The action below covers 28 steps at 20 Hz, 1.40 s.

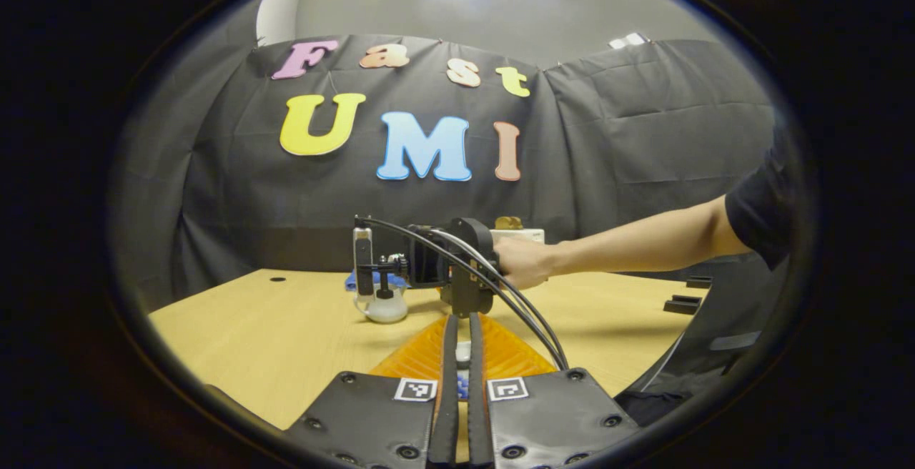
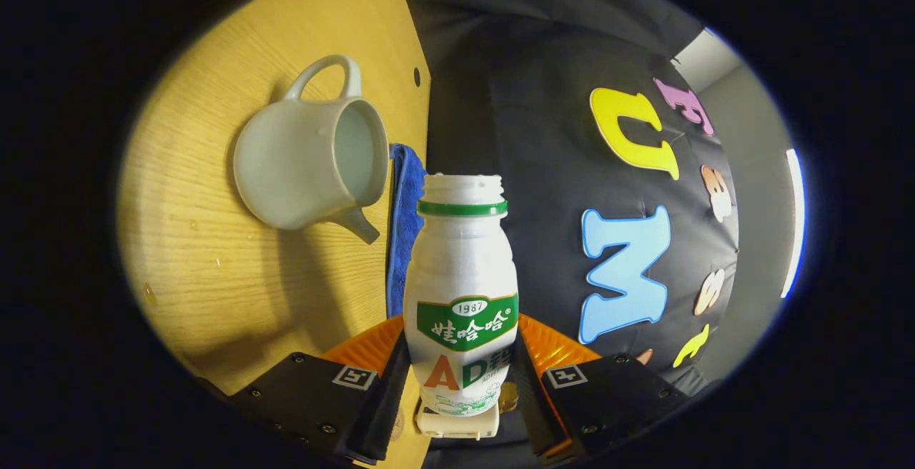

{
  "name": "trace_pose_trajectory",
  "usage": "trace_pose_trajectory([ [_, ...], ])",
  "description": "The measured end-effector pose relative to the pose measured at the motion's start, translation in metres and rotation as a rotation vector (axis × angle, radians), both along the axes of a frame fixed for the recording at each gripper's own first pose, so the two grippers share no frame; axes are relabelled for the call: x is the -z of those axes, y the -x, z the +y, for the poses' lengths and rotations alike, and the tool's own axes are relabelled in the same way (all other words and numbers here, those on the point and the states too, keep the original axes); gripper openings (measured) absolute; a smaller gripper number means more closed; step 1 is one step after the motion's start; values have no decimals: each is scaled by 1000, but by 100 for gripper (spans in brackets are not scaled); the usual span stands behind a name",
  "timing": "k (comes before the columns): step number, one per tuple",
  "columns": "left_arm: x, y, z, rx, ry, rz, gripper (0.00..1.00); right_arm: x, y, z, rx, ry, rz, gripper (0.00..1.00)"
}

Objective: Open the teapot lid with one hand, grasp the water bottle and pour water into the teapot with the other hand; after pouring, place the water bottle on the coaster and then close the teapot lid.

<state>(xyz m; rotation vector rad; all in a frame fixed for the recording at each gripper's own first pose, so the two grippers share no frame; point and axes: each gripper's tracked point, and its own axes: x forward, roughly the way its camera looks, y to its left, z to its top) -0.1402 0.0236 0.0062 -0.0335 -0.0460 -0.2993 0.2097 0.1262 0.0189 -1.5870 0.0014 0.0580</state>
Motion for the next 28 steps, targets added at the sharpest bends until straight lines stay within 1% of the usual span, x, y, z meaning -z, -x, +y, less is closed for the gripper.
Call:
trace_pose_trajectory([
  [3,0,-1,2,-3,1,6,16,-4,-3,-2,6,62,-16,71],
  [7,2,-1,4,-7,6,11,16,-5,-3,-2,9,104,-28,71],
  [13,6,-2,4,-11,-3,26,16,-12,-2,4,-7,185,-51,71],
  [28,2,0,5,-9,-12,21,16,-29,-4,5,-31,275,-96,71],
])
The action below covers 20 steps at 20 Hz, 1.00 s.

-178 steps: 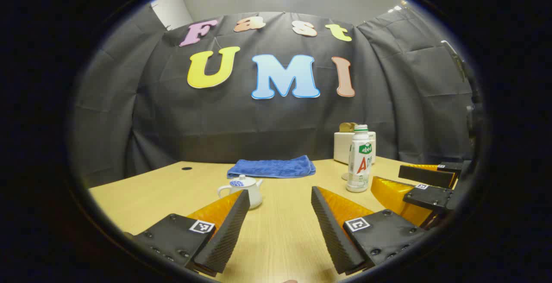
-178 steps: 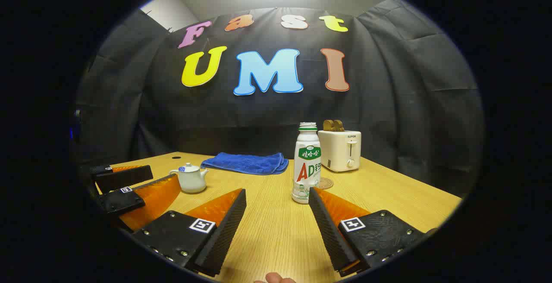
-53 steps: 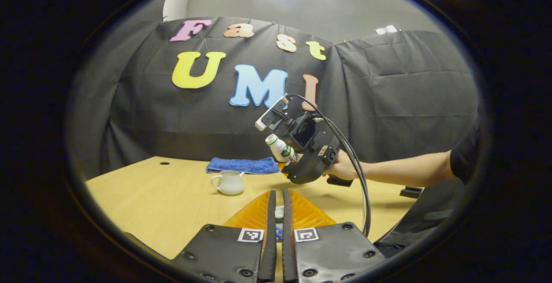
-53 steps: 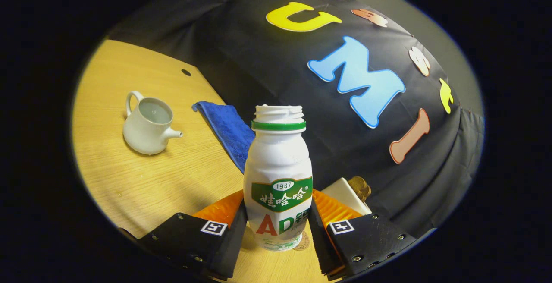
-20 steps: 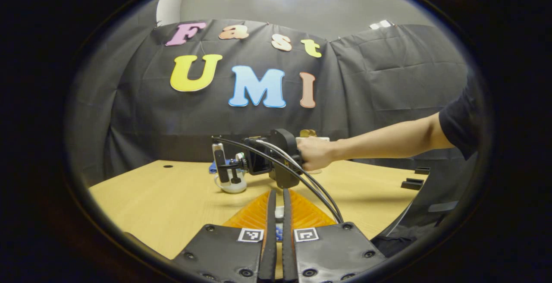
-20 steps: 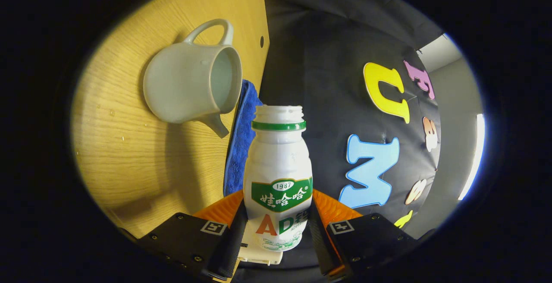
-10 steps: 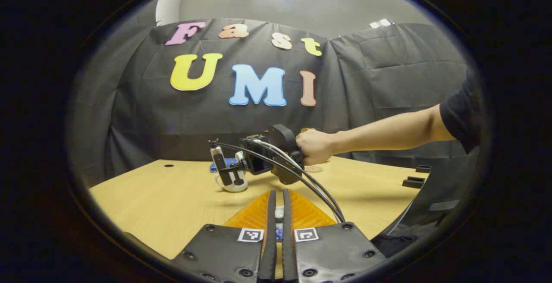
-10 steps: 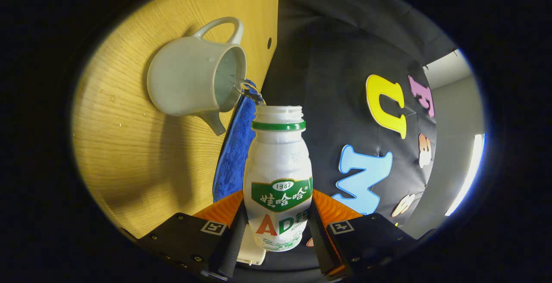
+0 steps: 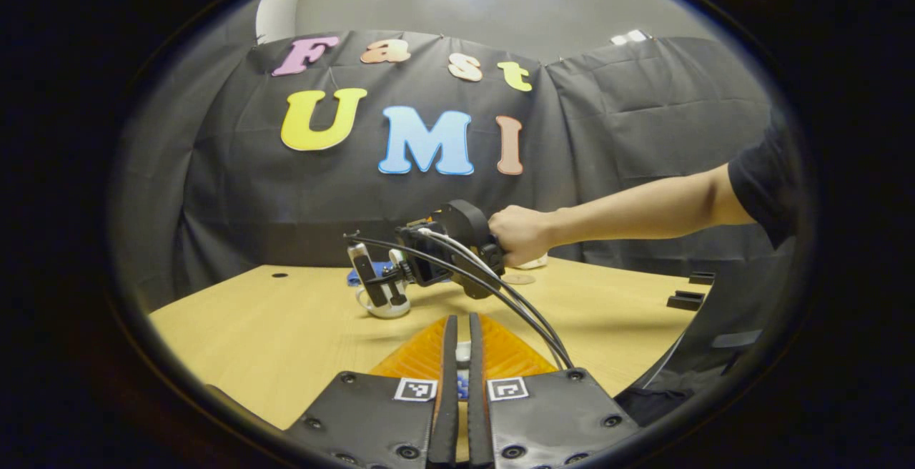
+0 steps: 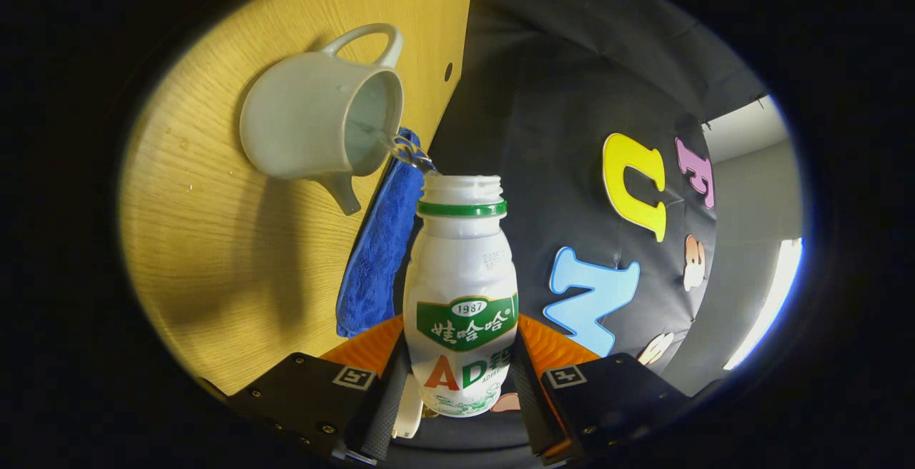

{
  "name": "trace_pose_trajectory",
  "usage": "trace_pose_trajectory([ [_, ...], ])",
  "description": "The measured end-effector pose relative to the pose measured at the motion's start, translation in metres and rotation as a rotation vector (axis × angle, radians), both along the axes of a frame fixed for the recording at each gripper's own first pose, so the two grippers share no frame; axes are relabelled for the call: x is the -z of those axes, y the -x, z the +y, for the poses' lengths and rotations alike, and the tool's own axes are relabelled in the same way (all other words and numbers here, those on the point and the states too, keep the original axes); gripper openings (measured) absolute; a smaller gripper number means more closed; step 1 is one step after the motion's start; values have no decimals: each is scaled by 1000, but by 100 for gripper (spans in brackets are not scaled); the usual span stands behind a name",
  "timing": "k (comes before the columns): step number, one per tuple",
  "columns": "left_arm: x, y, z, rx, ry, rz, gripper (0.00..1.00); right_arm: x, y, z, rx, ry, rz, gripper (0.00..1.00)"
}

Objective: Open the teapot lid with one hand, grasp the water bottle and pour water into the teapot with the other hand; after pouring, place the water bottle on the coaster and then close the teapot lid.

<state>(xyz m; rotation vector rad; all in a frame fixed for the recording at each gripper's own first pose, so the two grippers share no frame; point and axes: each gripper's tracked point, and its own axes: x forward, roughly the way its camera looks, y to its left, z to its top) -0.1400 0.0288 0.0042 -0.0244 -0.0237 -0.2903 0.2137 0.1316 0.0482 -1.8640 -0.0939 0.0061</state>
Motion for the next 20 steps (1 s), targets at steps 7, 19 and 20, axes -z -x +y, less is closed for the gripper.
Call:
trace_pose_trajectory([
  [7,0,1,-1,1,-2,-1,16,-8,1,2,-12,41,-21,71],
  [19,3,1,0,1,-8,7,16,-12,2,7,-28,130,-47,71],
  [20,1,1,0,1,-7,7,16,-12,2,8,-31,138,-50,71],
])
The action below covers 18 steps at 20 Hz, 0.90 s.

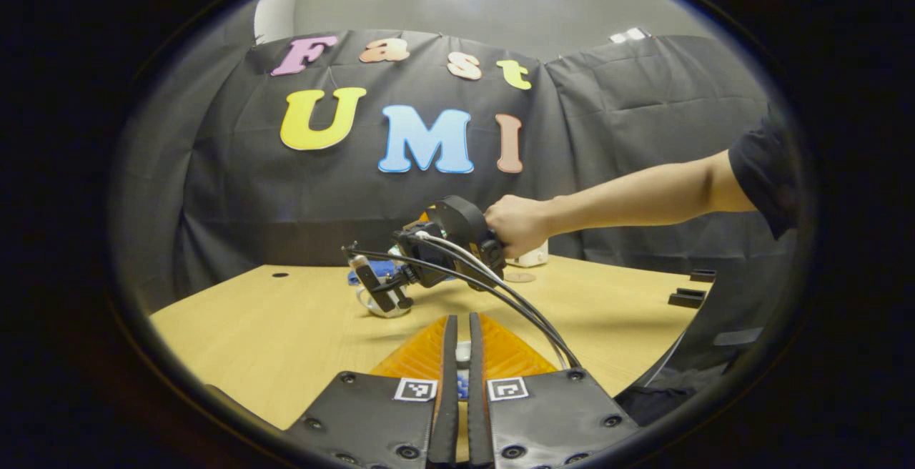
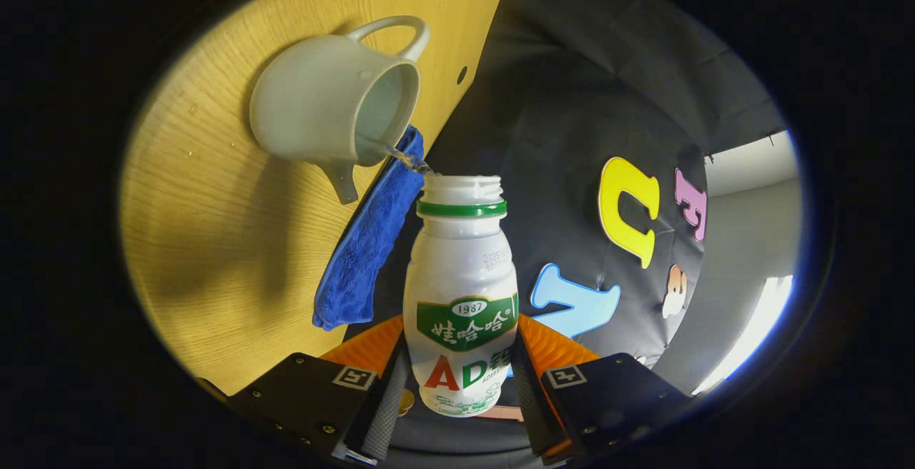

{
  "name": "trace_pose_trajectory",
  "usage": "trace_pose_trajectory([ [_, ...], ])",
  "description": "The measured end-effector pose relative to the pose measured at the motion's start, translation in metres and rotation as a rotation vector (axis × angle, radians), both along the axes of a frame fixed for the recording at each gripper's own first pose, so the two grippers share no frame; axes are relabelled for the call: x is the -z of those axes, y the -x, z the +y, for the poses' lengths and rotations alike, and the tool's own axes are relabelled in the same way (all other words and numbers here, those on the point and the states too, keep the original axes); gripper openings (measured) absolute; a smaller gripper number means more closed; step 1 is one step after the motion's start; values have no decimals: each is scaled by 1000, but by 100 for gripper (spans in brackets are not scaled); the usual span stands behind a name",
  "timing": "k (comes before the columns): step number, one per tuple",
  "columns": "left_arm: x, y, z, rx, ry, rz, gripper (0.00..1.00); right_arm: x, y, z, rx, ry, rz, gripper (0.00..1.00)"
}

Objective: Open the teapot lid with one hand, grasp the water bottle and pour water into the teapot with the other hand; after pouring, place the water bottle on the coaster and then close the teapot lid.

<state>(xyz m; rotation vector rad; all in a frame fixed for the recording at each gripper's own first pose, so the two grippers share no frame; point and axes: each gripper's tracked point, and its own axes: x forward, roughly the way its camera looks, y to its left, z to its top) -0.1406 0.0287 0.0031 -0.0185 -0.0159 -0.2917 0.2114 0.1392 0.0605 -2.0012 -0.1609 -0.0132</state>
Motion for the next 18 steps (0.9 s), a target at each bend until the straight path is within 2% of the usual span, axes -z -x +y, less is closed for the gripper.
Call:
trace_pose_trajectory([
  [18,-2,1,2,-5,-6,-7,16,-6,-4,13,-49,102,-30,71],
])
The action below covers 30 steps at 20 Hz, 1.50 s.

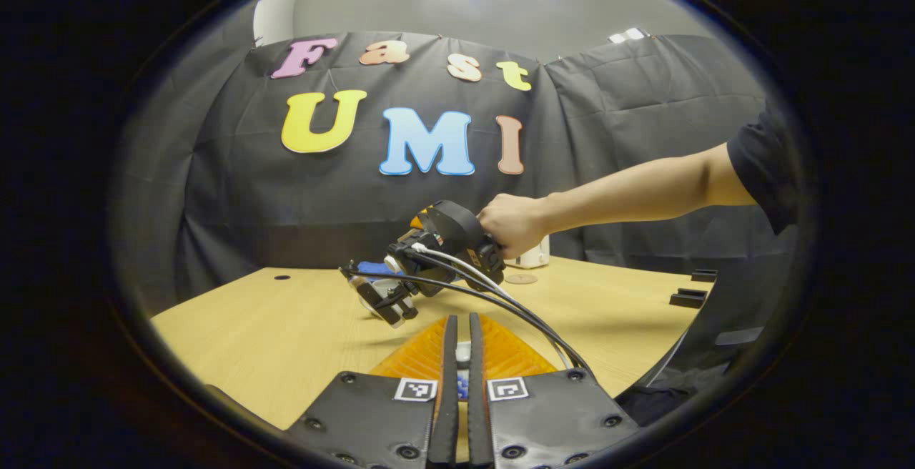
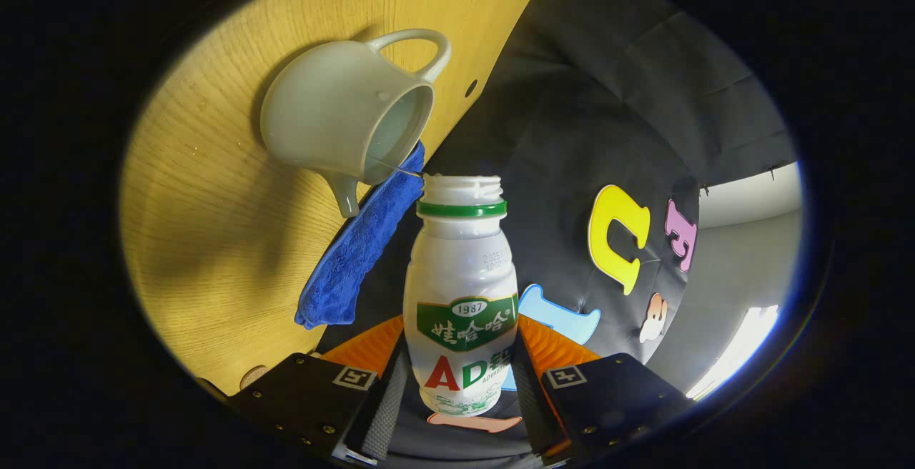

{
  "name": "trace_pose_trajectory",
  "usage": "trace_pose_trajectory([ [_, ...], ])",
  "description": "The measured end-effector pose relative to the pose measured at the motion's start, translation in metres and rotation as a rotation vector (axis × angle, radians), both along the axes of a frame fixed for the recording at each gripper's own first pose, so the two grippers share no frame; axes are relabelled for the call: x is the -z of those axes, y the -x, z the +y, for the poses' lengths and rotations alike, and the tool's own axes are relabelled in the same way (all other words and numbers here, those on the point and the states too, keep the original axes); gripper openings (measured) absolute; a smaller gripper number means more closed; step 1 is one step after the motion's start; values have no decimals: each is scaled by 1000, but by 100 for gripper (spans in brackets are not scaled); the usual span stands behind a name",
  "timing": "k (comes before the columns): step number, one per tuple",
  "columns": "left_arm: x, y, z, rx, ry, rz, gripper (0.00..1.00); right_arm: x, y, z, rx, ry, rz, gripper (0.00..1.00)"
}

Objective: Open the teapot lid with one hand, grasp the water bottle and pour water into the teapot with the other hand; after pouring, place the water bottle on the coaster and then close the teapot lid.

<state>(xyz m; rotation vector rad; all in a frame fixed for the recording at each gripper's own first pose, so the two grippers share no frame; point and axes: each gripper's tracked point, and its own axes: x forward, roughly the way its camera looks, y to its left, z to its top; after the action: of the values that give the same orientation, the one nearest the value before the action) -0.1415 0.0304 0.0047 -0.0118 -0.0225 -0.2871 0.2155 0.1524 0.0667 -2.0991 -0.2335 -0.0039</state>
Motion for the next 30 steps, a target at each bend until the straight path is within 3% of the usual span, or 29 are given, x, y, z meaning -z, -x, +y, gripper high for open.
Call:
trace_pose_trajectory([
  [12,3,-1,-1,-3,-10,5,16,-1,-3,0,-7,7,0,71],
  [18,0,-4,3,-14,1,3,16,4,-4,-2,-10,-70,27,71],
  [21,-4,-1,9,-25,11,-10,16,8,-8,-9,-7,-228,82,71],
  [24,-13,-4,17,-39,43,-22,12,16,-3,-17,-13,-470,135,71],
  [25,-14,-7,19,-49,43,-21,16,13,2,-20,-24,-545,141,71],
  [28,-24,-20,29,-75,37,-40,16,-2,15,-32,-63,-799,136,71],
  [30,-31,-38,44,-126,10,-57,12,-10,26,-45,-73,-987,143,69],
])
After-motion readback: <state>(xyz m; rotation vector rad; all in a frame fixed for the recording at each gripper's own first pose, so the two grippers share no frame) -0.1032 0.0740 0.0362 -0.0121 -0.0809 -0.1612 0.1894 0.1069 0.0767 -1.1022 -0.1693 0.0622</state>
